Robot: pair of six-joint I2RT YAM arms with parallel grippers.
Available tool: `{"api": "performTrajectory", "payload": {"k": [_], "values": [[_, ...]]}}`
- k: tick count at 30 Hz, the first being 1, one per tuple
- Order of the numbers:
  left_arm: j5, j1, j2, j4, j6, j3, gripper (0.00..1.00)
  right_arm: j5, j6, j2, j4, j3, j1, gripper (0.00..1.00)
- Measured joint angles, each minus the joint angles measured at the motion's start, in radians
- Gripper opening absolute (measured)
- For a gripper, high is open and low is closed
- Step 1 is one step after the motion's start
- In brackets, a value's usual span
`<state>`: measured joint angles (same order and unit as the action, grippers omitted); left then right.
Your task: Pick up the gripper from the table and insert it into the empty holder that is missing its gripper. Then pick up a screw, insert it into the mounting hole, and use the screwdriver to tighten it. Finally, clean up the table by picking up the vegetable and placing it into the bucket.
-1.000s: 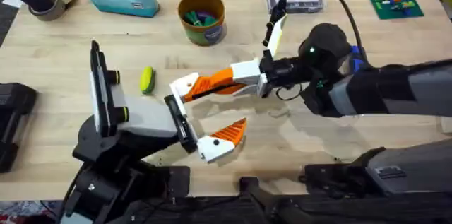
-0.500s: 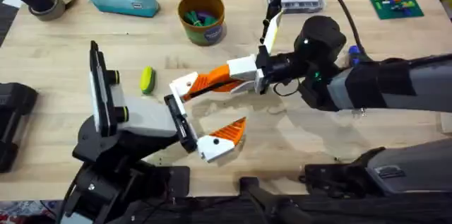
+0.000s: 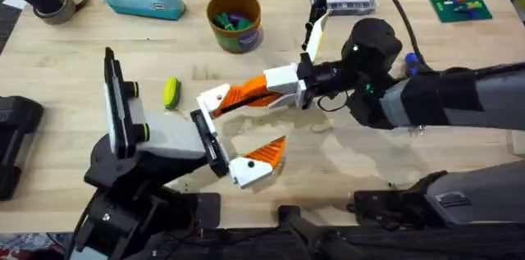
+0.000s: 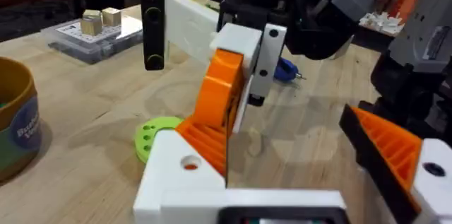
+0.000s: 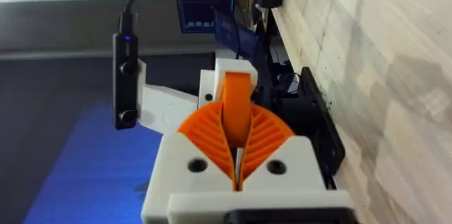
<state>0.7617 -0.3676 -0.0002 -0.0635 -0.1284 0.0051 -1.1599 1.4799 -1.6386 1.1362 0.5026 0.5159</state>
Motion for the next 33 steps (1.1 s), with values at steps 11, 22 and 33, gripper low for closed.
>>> {"api": "performTrajectory", "payload": {"k": [11,22,33], "values": [[0.006,0.000,0.000,0.000,0.000,0.000,0.989,0.012,-0.001,0.000,-0.003,0.003,0.000,0.688],[0.009,0.000,0.000,0.000,0.000,0.000,0.989,0.015,-0.008,0.000,-0.003,0.006,0.000,0.995],[0.009,0.000,0.000,0.000,0.000,0.000,0.989,-0.043,-0.008,0.000,-0.003,0.006,-0.090,0.994]]}}
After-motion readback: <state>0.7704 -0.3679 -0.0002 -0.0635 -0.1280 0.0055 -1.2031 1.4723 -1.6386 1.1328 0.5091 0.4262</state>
